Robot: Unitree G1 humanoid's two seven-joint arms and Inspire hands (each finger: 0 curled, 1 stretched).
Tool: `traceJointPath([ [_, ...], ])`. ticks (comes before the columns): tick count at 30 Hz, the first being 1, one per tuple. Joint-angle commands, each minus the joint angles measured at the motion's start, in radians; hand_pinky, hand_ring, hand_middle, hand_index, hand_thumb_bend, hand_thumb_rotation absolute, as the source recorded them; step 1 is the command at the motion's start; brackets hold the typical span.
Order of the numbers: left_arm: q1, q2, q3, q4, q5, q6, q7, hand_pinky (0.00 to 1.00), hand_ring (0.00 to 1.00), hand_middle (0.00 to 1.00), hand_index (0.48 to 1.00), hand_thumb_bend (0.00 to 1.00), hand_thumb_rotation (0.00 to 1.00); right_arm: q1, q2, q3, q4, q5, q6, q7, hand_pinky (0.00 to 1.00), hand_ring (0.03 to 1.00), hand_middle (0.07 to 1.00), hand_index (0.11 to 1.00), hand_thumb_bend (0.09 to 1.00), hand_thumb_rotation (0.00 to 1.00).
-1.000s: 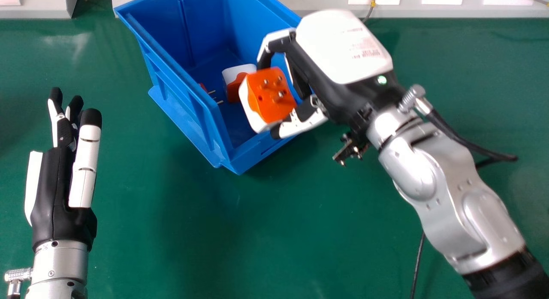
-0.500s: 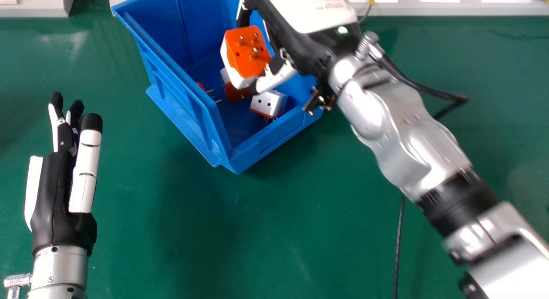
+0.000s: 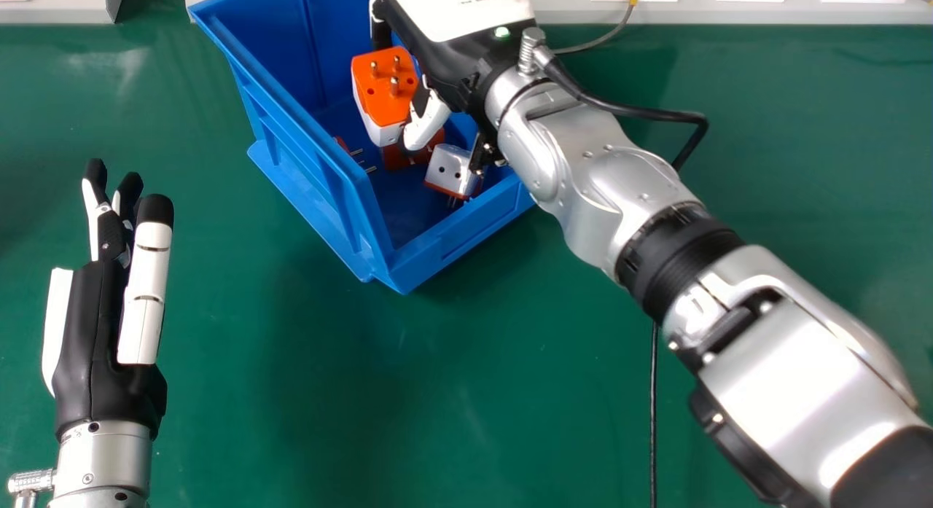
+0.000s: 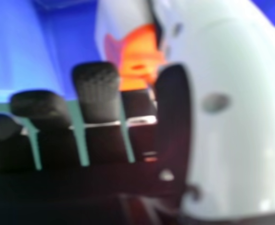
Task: Pick all objects and put in blue box
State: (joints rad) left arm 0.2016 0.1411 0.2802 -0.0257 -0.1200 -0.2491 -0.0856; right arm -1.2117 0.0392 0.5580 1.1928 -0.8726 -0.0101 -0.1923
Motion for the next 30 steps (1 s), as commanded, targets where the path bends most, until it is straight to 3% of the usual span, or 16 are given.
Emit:
traceJointPath([
  [1,0.007,0.002,0.004,-0.022,-0.006,-0.012,0.001,1.00,1.00,1.00,1.000,0.56,0.90,-0.071,0.015,0.014,0.030,0.006,0.000,-0.030,0.04,0.101,0.188,0.478,0.498,0.14],
  [3,0.009,0.004,0.006,-0.022,-0.006,-0.014,0.000,1.00,1.00,1.00,1.000,0.58,0.90,-0.080,0.024,0.027,0.054,0.003,0.006,-0.032,0.04,0.102,0.191,0.480,0.504,0.14],
  [4,0.008,0.005,0.011,-0.009,-0.014,-0.026,-0.007,1.00,1.00,1.00,1.000,0.58,0.90,-0.085,0.030,0.039,0.068,-0.004,0.014,-0.030,0.04,0.101,0.190,0.479,0.507,0.13],
  [8,-0.001,-0.010,0.022,0.036,-0.069,-0.081,-0.039,1.00,1.00,1.00,1.000,0.61,0.89,-0.093,0.052,0.102,0.106,-0.039,0.063,-0.023,0.04,0.100,0.188,0.478,0.513,0.13],
  [11,-0.003,-0.019,0.020,0.045,-0.089,-0.106,-0.051,1.00,1.00,1.00,1.000,0.62,0.85,-0.089,0.062,0.135,0.112,-0.053,0.084,-0.029,0.04,0.099,0.183,0.475,0.516,0.12],
  [14,0.000,-0.019,0.020,0.049,-0.085,-0.119,-0.050,1.00,1.00,1.00,1.000,0.63,0.84,-0.084,0.063,0.152,0.113,-0.053,0.090,-0.031,0.03,0.096,0.175,0.473,0.517,0.12],
  [20,0.000,-0.016,0.016,0.053,-0.070,-0.125,-0.042,1.00,1.00,1.00,1.000,0.63,0.82,-0.066,0.052,0.125,0.111,-0.006,0.066,-0.060,0.03,0.090,0.161,0.473,0.520,0.12],
  [23,-0.004,-0.014,0.015,0.062,-0.069,-0.128,-0.044,1.00,1.00,1.00,1.000,0.63,0.82,-0.055,0.043,0.104,0.109,0.024,0.050,-0.074,0.05,0.100,0.170,0.472,0.518,0.12],
  [27,-0.001,-0.015,0.011,0.049,-0.071,-0.119,-0.045,1.00,1.00,1.00,1.000,0.63,0.81,-0.044,0.030,0.095,0.106,0.039,0.033,-0.080,0.09,0.144,0.214,0.472,0.514,0.13],
  [29,0.003,-0.016,0.007,0.037,-0.068,-0.113,-0.042,1.00,1.00,1.00,1.000,0.63,0.81,-0.041,0.027,0.107,0.105,0.030,0.032,-0.084,0.24,0.298,0.356,0.480,0.509,0.14],
  [30,0.003,-0.016,0.005,0.032,-0.066,-0.112,-0.041,1.00,1.00,1.00,1.000,0.63,0.81,-0.040,0.027,0.111,0.106,0.027,0.032,-0.087,0.30,0.380,0.435,0.531,0.527,0.22],
])
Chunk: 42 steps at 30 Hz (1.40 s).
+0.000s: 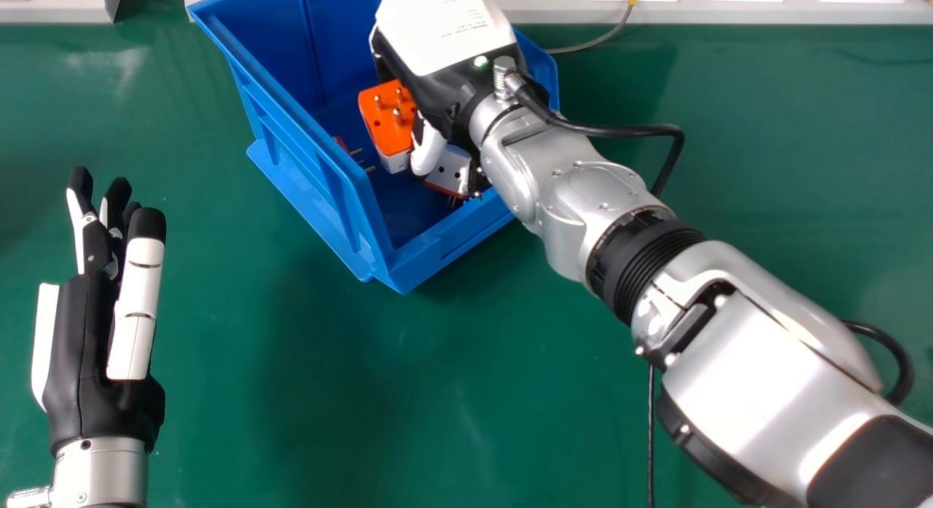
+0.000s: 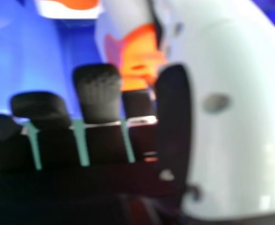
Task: Pick all objects and put in blue box
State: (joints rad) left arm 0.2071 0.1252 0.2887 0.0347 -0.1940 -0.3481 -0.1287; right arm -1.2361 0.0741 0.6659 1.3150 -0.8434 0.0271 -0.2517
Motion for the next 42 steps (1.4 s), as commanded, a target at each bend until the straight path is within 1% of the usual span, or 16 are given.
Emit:
traceJointPath([
  [1,-0.002,0.001,-0.005,-0.031,0.009,-0.012,0.002,1.00,1.00,1.00,1.000,0.63,0.81,-0.013,-0.009,0.007,-0.016,-0.003,-0.005,-0.031,0.30,0.380,0.435,0.531,0.527,0.22],
  [3,-0.005,0.003,-0.005,-0.027,0.008,-0.015,0.001,1.00,1.00,1.00,1.000,0.63,0.81,-0.007,-0.011,0.008,-0.016,-0.003,-0.006,-0.041,0.43,0.538,0.590,0.636,0.559,0.35],
  [5,-0.012,0.006,-0.004,-0.013,0.006,-0.020,-0.001,1.00,1.00,1.00,1.000,0.63,0.81,0.000,-0.014,0.005,-0.020,0.001,-0.008,-0.055,0.54,0.659,0.707,0.724,0.588,0.44],
  [10,-0.024,0.009,-0.003,0.006,0.005,-0.028,-0.003,1.00,1.00,1.00,1.000,0.63,0.81,0.015,-0.022,-0.002,-0.028,0.012,-0.021,-0.070,0.72,0.849,0.892,0.872,0.629,0.56],
  [13,-0.031,0.007,-0.001,0.020,-0.003,-0.035,-0.008,1.00,1.00,1.00,1.000,0.64,0.81,0.034,-0.034,-0.015,-0.040,0.029,-0.043,-0.083,0.76,0.887,0.926,0.899,0.632,0.57],
  [15,-0.031,0.004,-0.003,0.018,-0.005,-0.037,-0.008,1.00,1.00,1.00,1.000,0.64,0.81,0.046,-0.042,-0.025,-0.052,0.037,-0.053,-0.095,0.80,0.924,0.953,0.926,0.627,0.59],
  [20,-0.027,-0.003,-0.010,0.000,-0.002,-0.034,-0.002,1.00,1.00,1.00,1.000,0.65,0.81,0.075,-0.059,-0.071,-0.102,0.076,-0.064,-0.111,0.89,0.976,0.985,0.973,0.603,0.60],
  [24,-0.029,-0.001,-0.008,0.005,-0.005,-0.036,-0.005,1.00,1.00,1.00,1.000,0.65,0.80,0.156,-0.074,-0.127,-0.236,0.120,-0.062,-0.160,0.93,0.990,0.994,0.989,0.571,0.60],
  [26,-0.031,0.002,-0.007,0.008,-0.003,-0.032,-0.003,1.00,1.00,1.00,1.000,0.64,0.80,0.221,-0.090,-0.144,-0.339,0.123,-0.060,-0.189,0.95,0.994,0.996,0.993,0.551,0.59],
  [27,-0.030,0.006,-0.007,0.004,0.005,-0.024,0.001,1.00,1.00,1.00,1.000,0.64,0.80,0.260,-0.101,-0.151,-0.402,0.122,-0.059,-0.200,0.97,0.997,0.998,0.997,0.524,0.59],
  [29,-0.026,0.018,-0.007,-0.012,0.031,0.003,0.016,1.00,1.00,1.00,1.000,0.65,0.81,0.355,-0.134,-0.166,-0.560,0.119,-0.064,-0.210,0.98,0.998,0.999,0.998,0.509,0.58],
  [31,-0.020,0.029,-0.009,-0.034,0.060,0.039,0.033,1.00,1.00,1.00,1.000,0.63,0.85,0.467,-0.171,-0.184,-0.743,0.112,-0.070,-0.216,0.99,0.999,1.000,0.999,0.473,0.58],
  [33,-0.017,0.033,-0.013,-0.054,0.080,0.068,0.044,1.00,1.00,1.00,1.000,0.61,0.87,0.574,-0.205,-0.199,-0.906,0.101,-0.080,-0.217,0.99,1.000,1.000,1.000,0.452,0.58],
  [35,-0.017,0.032,-0.016,-0.066,0.089,0.083,0.048,1.00,1.00,1.00,1.000,0.60,0.88,0.663,-0.232,-0.208,-1.029,0.090,-0.094,-0.226,1.00,1.000,1.000,1.000,0.423,0.58],
  [37,-0.020,0.035,-0.014,-0.064,0.093,0.087,0.047,1.00,1.00,1.00,1.000,0.60,0.89,0.754,-0.262,-0.220,-1.132,0.090,-0.129,-0.248,1.00,1.000,1.000,1.000,0.409,0.58],
  [42,-0.035,0.045,-0.006,-0.038,0.090,0.077,0.038,1.00,1.00,1.00,1.000,0.62,0.90,0.910,-0.305,-0.263,-1.260,0.104,-0.217,-0.290,1.00,1.000,1.000,1.000,0.381,0.59],
])
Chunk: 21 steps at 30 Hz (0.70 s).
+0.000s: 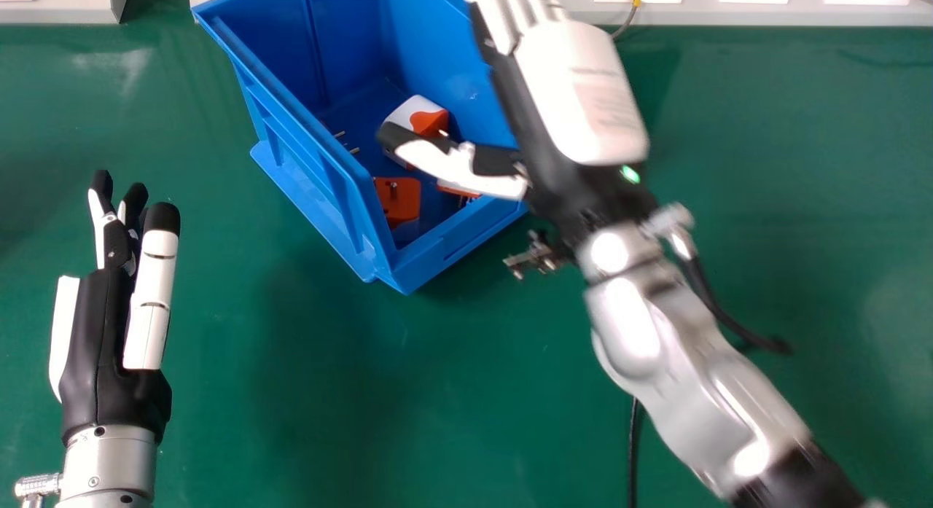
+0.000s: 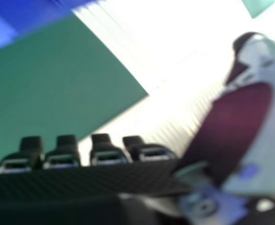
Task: Pick all objects and put in blue box
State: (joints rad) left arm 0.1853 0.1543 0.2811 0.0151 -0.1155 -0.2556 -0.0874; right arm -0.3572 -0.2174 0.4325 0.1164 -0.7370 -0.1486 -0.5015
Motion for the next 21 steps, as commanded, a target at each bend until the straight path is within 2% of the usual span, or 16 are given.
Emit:
traceJointPath([
  [1,-0.014,0.019,0.002,-0.014,0.011,-0.019,-0.004,1.00,1.00,1.00,1.000,0.62,0.90,0.072,-0.023,-0.044,-0.086,0.001,-0.072,-0.061,1.00,1.000,1.000,1.000,0.381,0.59],
  [5,-0.017,0.025,0.004,-0.001,-0.002,-0.032,-0.013,1.00,1.00,1.00,1.000,0.64,0.90,0.251,-0.047,-0.119,-0.157,0.060,-0.200,-0.119,1.00,1.000,1.000,1.000,0.337,0.63],
  [7,-0.019,0.027,0.006,0.008,-0.007,-0.038,-0.018,1.00,1.00,1.00,1.000,0.65,0.90,0.327,-0.036,-0.162,-0.162,0.112,-0.233,-0.118,1.00,1.000,1.000,1.000,0.313,0.68],
  [10,-0.021,0.030,0.009,0.019,-0.011,-0.045,-0.025,1.00,1.00,1.00,1.000,0.65,0.90,0.421,-0.009,-0.214,-0.169,0.187,-0.233,-0.089,1.00,1.000,1.000,1.000,0.306,0.77],
  [11,-0.023,0.031,0.010,0.024,-0.011,-0.048,-0.028,1.00,1.00,1.00,1.000,0.65,0.90,0.448,-0.001,-0.229,-0.170,0.219,-0.228,-0.070,1.00,1.000,1.000,1.000,0.306,0.77],
  [13,-0.023,0.033,0.011,0.031,-0.013,-0.053,-0.033,1.00,1.00,1.00,1.000,0.65,0.90,0.488,0.012,-0.258,-0.163,0.290,-0.215,-0.023,1.00,1.000,1.000,1.000,0.318,0.86],
  [18,-0.011,0.030,0.011,0.025,-0.019,-0.055,-0.047,1.00,1.00,1.00,1.000,0.66,0.90,0.528,0.051,-0.313,-0.139,0.459,-0.178,0.110,0.99,1.000,1.000,1.000,0.335,0.92],
  [21,-0.003,0.030,0.012,0.024,-0.023,-0.063,-0.057,1.00,1.00,1.00,1.000,0.66,0.89,0.541,0.075,-0.338,-0.137,0.583,-0.156,0.208,0.99,1.000,1.000,1.000,0.383,0.98],
])
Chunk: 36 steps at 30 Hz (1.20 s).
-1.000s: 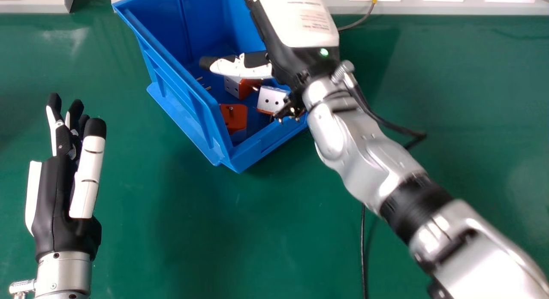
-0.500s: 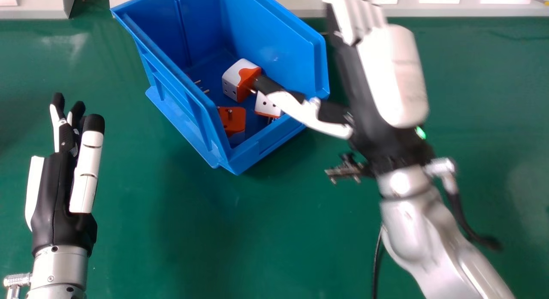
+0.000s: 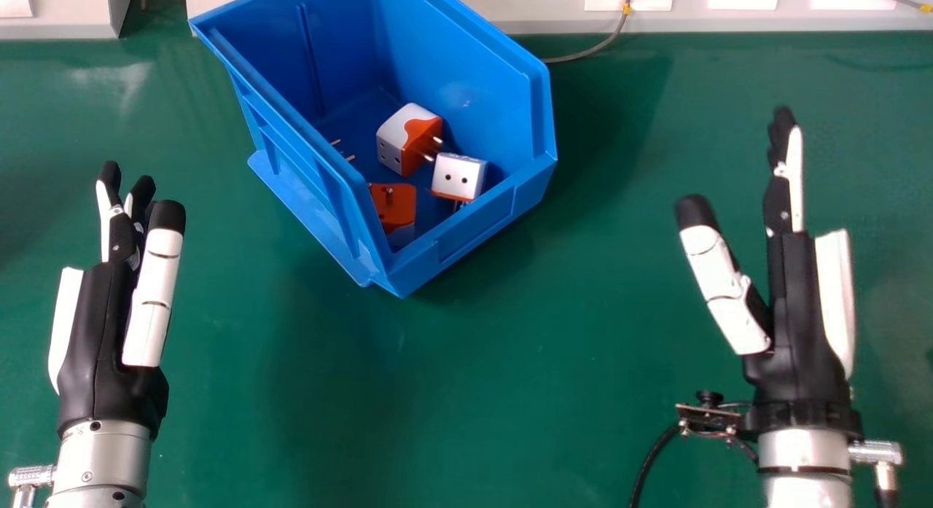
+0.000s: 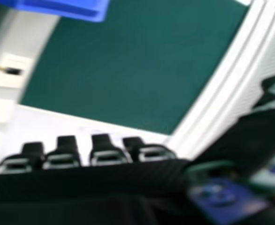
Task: Pick all objects and put in blue box
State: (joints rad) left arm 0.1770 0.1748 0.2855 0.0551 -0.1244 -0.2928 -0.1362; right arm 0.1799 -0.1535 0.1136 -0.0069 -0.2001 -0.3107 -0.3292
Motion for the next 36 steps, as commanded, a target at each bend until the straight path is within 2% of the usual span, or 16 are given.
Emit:
traceJointPath([
  [1,0.008,0.010,0.008,-0.016,-0.016,-0.029,-0.011,1.00,1.00,1.00,1.000,0.66,0.89,0.010,0.016,-0.026,-0.021,0.079,0.017,0.067,0.99,1.000,1.000,1.000,0.392,0.98],
  [4,0.013,0.009,0.009,-0.014,-0.019,-0.036,-0.018,1.00,1.00,1.00,1.000,0.68,0.89,0.029,0.023,-0.040,-0.047,0.128,0.036,0.126,1.00,1.000,1.000,1.000,0.434,0.99],
  [11,0.026,0.007,0.009,-0.010,-0.031,-0.041,-0.034,1.00,1.00,1.00,1.000,0.70,0.87,0.059,0.020,-0.081,-0.074,0.212,0.029,0.252,1.00,1.000,1.000,1.000,0.456,1.00],
  [15,0.031,0.005,0.011,0.004,-0.046,-0.051,-0.047,1.00,1.00,1.00,1.000,0.70,0.87,0.066,0.028,-0.101,-0.077,0.211,0.024,0.276,1.00,1.000,1.000,1.000,0.450,1.00],
  [18,0.042,0.001,0.011,0.004,-0.057,-0.058,-0.056,1.00,1.00,1.00,1.000,0.71,0.85,0.074,0.032,-0.114,-0.081,0.193,0.023,0.278,1.00,1.000,1.000,1.000,0.442,1.00],
  [24,0.058,-0.004,0.008,-0.003,-0.062,-0.070,-0.065,1.00,1.00,1.00,1.000,0.73,0.82,0.086,0.033,-0.125,-0.096,0.171,0.019,0.283,1.00,1.000,1.000,1.000,0.429,1.00],
  [28,0.065,-0.004,0.006,-0.002,-0.062,-0.078,-0.070,1.00,1.00,1.00,1.000,0.73,0.81,0.098,0.029,-0.132,-0.115,0.155,0.025,0.285,1.00,1.000,1.000,1.000,0.429,1.00],
  [36,0.083,-0.003,0.008,0.003,-0.071,-0.099,-0.090,1.00,1.00,1.00,1.000,0.72,0.81,0.131,0.024,-0.150,-0.147,0.154,0.042,0.312,1.00,1.000,1.000,1.000,0.425,1.00],
])
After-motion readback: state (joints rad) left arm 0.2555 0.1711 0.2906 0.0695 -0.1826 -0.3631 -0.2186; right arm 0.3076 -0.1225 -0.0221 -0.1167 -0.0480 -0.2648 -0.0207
